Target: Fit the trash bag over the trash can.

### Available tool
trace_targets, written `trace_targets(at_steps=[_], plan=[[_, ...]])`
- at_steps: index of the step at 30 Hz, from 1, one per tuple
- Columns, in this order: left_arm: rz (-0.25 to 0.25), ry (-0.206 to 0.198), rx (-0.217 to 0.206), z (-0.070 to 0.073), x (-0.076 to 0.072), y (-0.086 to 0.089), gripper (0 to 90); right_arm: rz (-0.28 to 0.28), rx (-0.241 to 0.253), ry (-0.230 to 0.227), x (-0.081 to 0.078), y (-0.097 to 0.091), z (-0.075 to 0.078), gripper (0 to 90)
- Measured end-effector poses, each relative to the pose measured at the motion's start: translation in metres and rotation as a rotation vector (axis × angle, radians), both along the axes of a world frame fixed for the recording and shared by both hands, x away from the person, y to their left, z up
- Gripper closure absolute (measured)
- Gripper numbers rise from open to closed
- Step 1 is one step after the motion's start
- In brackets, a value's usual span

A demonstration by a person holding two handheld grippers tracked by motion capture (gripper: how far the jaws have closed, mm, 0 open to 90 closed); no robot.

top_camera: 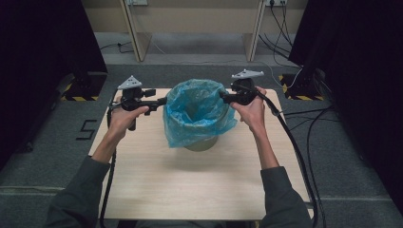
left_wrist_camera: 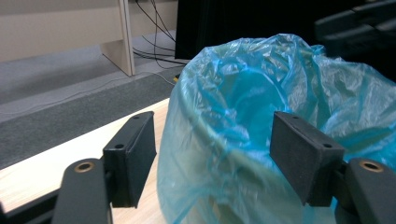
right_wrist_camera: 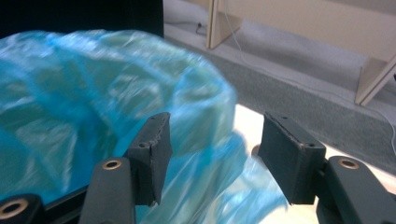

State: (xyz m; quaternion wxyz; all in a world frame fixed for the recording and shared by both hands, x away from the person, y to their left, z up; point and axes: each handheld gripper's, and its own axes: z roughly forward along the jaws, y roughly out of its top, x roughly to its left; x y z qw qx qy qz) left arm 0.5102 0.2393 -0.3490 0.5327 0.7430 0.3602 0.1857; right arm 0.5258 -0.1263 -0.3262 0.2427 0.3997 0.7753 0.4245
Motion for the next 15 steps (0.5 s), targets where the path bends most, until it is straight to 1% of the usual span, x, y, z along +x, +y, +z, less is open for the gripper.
trace_targets(at_steps=[3,6,7,8,10,11,12,13,15], plan=[[0.01,0.009,0.01,0.0,0.007,-0.006,32.1,0.006,-0.011,0.009,-0.014,0.004,0.0,43.3],[0.027,0.032,0.01,-0.003,0.017,-0.008,33.8,0.003,-0.053,0.017,-0.024,0.006,-0.004,45.1],[0.025,0.038,0.018,-0.006,0.02,-0.01,35.7,0.001,-0.066,0.017,-0.025,0.006,-0.006,45.8],[0.023,0.042,0.019,-0.007,0.022,-0.01,38.4,-0.006,-0.075,0.018,-0.025,0.005,-0.008,46.2],[0.005,0.06,0.012,-0.012,0.027,-0.012,44.8,-0.011,-0.068,0.025,-0.023,0.003,-0.011,46.3],[-0.013,0.067,-0.009,-0.015,0.029,-0.012,49.9,-0.013,-0.061,0.027,-0.022,0.002,-0.012,46.3],[-0.033,0.078,-0.043,-0.017,0.031,-0.011,56.1,-0.011,-0.055,0.026,-0.021,0.0,-0.013,46.3],[-0.041,0.083,-0.062,-0.018,0.032,-0.011,62.8,-0.011,-0.048,0.031,-0.02,0.0,-0.014,46.3],[-0.025,0.05,-0.05,-0.015,0.03,-0.011,67.5,-0.01,-0.042,0.037,-0.02,-0.002,-0.015,46.2]])
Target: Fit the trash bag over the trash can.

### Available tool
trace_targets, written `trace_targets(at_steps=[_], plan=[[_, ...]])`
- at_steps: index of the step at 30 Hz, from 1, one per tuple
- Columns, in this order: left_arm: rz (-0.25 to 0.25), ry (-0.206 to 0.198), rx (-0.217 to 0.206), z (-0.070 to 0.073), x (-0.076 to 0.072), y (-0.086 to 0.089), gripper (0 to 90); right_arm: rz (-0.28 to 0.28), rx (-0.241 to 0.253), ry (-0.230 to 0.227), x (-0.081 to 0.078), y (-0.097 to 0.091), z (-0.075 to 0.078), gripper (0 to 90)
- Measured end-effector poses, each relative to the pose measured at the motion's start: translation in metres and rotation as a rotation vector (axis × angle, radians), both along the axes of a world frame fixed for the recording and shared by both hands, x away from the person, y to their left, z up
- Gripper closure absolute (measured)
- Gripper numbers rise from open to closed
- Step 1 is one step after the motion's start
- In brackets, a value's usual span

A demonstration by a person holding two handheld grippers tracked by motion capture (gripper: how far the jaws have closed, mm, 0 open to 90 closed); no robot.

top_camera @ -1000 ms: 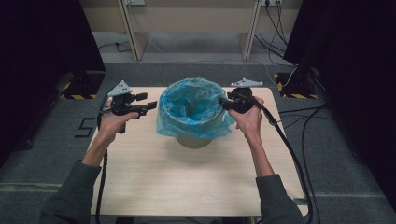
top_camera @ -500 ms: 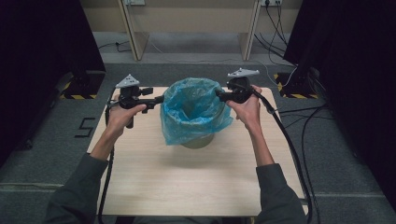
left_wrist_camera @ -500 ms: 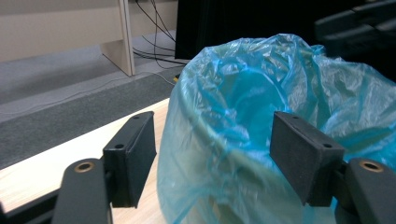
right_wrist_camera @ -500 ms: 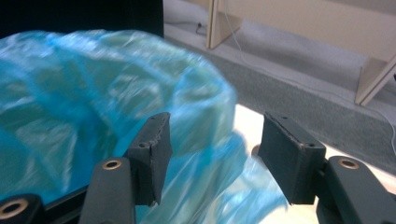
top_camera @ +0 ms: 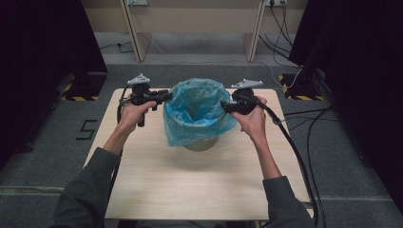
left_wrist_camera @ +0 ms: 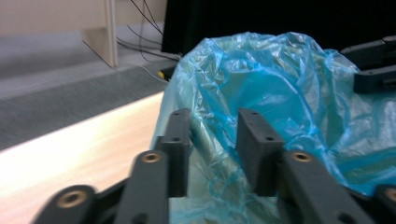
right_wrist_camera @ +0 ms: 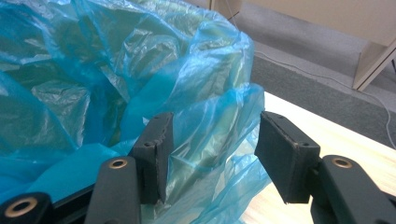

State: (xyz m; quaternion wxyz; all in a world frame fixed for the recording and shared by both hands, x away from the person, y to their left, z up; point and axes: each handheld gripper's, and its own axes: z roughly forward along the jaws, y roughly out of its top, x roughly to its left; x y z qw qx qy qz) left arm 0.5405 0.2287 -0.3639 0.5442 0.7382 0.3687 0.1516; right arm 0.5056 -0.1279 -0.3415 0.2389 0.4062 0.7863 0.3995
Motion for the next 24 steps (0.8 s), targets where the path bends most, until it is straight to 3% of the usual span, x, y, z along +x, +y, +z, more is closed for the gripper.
trace_targets(at_steps=[3,5,9,14,16,18,19,24], plan=[[0.012,-0.027,0.003,0.006,-0.003,0.004,84.6,0.005,0.01,-0.001,-0.001,-0.001,0.0,46.1],[0.017,-0.03,0.02,0.007,-0.003,0.007,88.6,0.002,0.018,-0.008,-0.001,-0.002,0.001,46.0],[0.051,-0.038,0.056,0.001,0.0,0.015,89.7,0.004,0.032,-0.009,-0.002,-0.002,0.003,45.9],[0.058,-0.014,0.087,-0.023,0.0,0.022,89.5,0.004,0.043,-0.024,-0.007,-0.007,0.006,45.9],[0.054,-0.004,0.093,-0.031,-0.002,0.022,87.3,-0.001,0.051,-0.031,-0.009,-0.01,0.008,45.2],[0.052,-0.018,0.095,-0.03,-0.007,0.024,80.1,0.001,0.056,-0.035,-0.012,-0.011,0.008,44.1],[0.051,-0.028,0.095,-0.027,-0.01,0.025,73.2,0.005,0.057,-0.034,-0.016,-0.012,0.008,42.3],[0.059,-0.082,0.076,-0.002,-0.026,0.03,58.6,0.023,0.076,-0.061,-0.036,-0.016,0.01,39.8]])
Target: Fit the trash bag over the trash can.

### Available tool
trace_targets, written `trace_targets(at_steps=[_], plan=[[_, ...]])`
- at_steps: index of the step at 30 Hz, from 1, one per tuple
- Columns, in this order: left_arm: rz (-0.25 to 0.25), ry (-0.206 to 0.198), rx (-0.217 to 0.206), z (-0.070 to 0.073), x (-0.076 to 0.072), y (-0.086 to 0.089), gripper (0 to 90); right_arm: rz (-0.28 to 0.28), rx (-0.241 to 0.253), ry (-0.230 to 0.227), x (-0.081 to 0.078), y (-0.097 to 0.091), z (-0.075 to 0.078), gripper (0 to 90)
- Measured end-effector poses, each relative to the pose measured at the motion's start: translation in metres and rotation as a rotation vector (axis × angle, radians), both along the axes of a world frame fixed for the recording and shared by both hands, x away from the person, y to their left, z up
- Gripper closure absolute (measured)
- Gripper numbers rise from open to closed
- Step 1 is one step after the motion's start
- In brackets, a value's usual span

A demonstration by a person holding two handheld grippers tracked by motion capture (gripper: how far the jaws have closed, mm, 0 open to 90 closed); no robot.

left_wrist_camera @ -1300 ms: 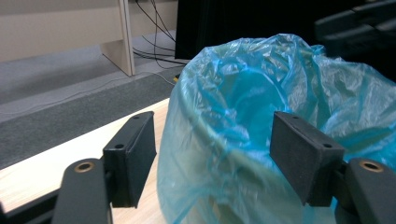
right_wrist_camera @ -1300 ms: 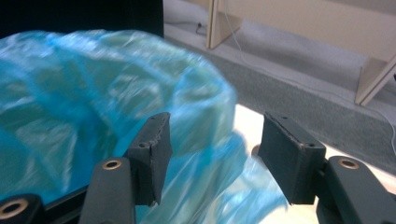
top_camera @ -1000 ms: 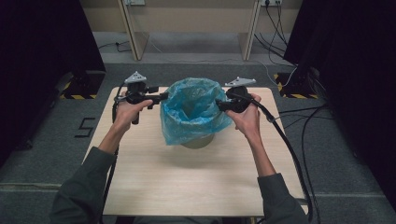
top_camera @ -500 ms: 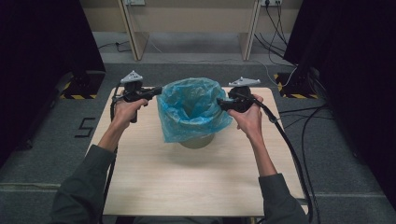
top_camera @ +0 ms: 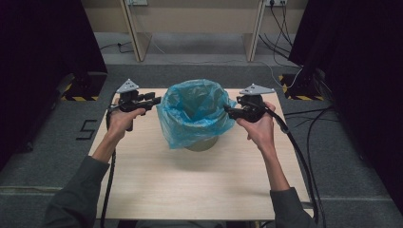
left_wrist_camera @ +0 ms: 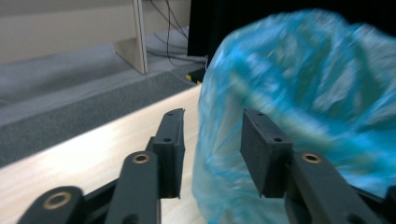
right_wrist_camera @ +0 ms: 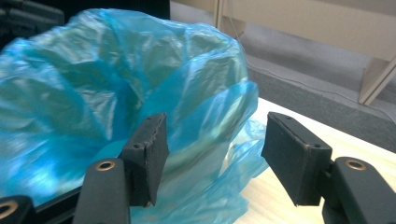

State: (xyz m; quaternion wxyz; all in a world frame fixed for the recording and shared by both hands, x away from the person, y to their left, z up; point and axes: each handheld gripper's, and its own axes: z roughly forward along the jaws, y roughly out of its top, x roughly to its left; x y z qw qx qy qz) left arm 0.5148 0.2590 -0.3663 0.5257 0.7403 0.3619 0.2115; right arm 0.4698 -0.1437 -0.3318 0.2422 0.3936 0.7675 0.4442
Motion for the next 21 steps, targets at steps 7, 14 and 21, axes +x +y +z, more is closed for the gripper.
trace_targets(at_steps=[7,14,21], plan=[[-0.021,-0.039,-0.008,0.019,-0.012,-0.01,49.1,0.07,-0.02,0.019,-0.035,-0.005,-0.023,39.8],[-0.045,-0.051,0.012,0.033,-0.004,-0.035,45.0,0.168,-0.04,0.049,-0.041,0.011,-0.056,38.2],[-0.092,-0.004,0.042,0.04,0.008,-0.061,39.6,0.195,-0.064,0.063,-0.032,0.02,-0.086,60.6]])
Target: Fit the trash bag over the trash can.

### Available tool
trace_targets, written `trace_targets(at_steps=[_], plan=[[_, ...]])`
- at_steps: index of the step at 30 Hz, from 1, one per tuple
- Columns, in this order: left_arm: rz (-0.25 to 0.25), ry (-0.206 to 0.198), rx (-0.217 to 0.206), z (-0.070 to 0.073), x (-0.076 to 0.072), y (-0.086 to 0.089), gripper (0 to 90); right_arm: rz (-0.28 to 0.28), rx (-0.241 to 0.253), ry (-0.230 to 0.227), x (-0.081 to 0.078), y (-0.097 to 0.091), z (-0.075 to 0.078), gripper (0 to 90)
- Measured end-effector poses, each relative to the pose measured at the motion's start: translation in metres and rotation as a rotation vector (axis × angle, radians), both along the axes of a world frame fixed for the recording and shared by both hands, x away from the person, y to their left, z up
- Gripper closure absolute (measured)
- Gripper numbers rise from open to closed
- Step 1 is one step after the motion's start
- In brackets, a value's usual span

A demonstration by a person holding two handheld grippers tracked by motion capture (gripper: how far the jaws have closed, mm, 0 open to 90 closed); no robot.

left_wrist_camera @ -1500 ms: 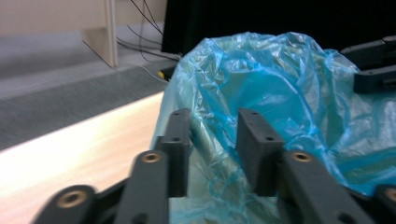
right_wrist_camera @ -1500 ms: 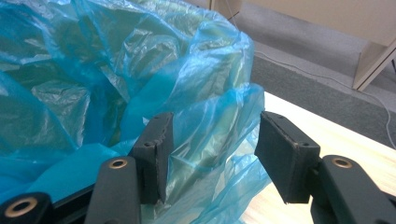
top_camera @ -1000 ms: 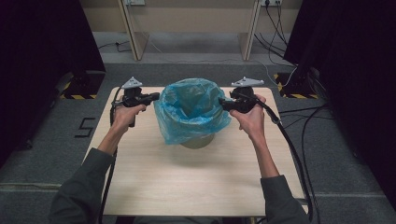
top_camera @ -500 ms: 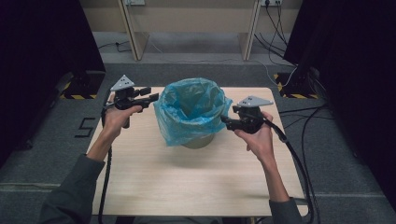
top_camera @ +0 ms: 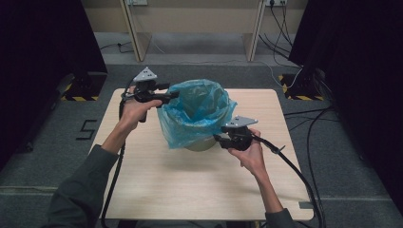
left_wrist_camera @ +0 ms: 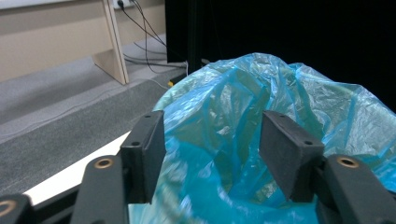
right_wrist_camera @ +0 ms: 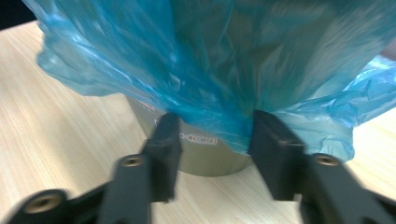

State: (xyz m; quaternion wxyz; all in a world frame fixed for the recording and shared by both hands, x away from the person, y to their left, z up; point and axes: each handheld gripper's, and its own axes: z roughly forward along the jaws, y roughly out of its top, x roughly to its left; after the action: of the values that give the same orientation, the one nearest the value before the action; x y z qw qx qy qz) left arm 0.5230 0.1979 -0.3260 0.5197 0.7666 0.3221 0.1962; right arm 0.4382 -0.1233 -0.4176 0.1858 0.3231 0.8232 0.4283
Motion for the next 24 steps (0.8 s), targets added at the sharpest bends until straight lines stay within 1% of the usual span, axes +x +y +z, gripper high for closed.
trace_targets(at_steps=[2,3,5,6,8,9,10,11,12,13,14,15,16,17,18,20,22,23,24], plan=[[-0.012,0.019,0.002,0.002,0.004,-0.006,38.3,0.013,0.0,0.002,0.003,0.001,-0.005,67.0],[-0.016,0.021,0.007,0.003,0.005,-0.008,38.3,0.024,-0.006,0.001,0.004,0.001,-0.009,70.9],[-0.011,0.022,0.015,0.006,0.008,-0.013,38.3,0.033,-0.019,0.004,0.005,0.002,-0.014,75.5],[-0.015,0.03,0.015,0.007,0.01,-0.015,38.2,0.039,-0.022,0.013,0.006,0.002,-0.017,77.1],[-0.025,0.052,0.011,0.008,0.013,-0.021,37.3,0.044,-0.032,0.027,0.006,0.002,-0.022,77.6],[-0.027,0.054,0.014,0.008,0.014,-0.025,37.1,0.041,-0.041,0.029,0.006,0.002,-0.024,77.4],[-0.031,0.048,0.031,0.009,0.015,-0.03,36.9,0.037,-0.044,0.024,0.006,0.002,-0.026,76.8],[-0.036,0.043,0.039,0.009,0.016,-0.033,36.8,0.03,-0.044,0.022,0.005,0.0,-0.027,75.0],[-0.046,0.046,0.047,0.01,0.016,-0.036,36.8,0.027,-0.043,0.02,0.005,-0.001,-0.028,71.5],[-0.056,0.05,0.054,0.011,0.016,-0.04,36.5,0.019,-0.039,0.023,0.003,-0.002,-0.028,64.8],[-0.068,0.051,0.07,0.011,0.017,-0.045,35.9,0.008,-0.042,0.014,0.001,-0.003,-0.028,54.9],[-0.075,0.053,0.075,0.012,0.017,-0.048,35.2,-0.004,-0.028,-0.006,-0.003,-0.006,-0.026,50.6],[-0.083,0.057,0.072,0.011,0.019,-0.052,34.7,-0.005,-0.019,-0.02,-0.005,-0.009,-0.025,48.5],[-0.09,0.07,0.062,0.011,0.021,-0.055,34.3,-0.015,-0.003,-0.025,-0.009,-0.012,-0.023,45.1],[-0.09,0.08,0.055,0.01,0.022,-0.058,33.7,-0.029,0.008,-0.032,-0.013,-0.016,-0.021,42.5],[-0.089,0.081,0.073,0.007,0.026,-0.065,33.1,-0.045,0.008,-0.038,-0.02,-0.024,-0.017,41.2],[-0.093,0.102,0.087,0.005,0.03,-0.071,32.2,-0.063,0.038,-0.044,-0.028,-0.032,-0.015,40.8],[-0.092,0.112,0.098,0.004,0.032,-0.074,31.9,-0.069,0.047,-0.042,-0.031,-0.036,-0.014,40.7],[-0.087,0.12,0.127,0.004,0.034,-0.077,31.8,-0.077,0.05,-0.044,-0.033,-0.039,-0.015,40.6]])
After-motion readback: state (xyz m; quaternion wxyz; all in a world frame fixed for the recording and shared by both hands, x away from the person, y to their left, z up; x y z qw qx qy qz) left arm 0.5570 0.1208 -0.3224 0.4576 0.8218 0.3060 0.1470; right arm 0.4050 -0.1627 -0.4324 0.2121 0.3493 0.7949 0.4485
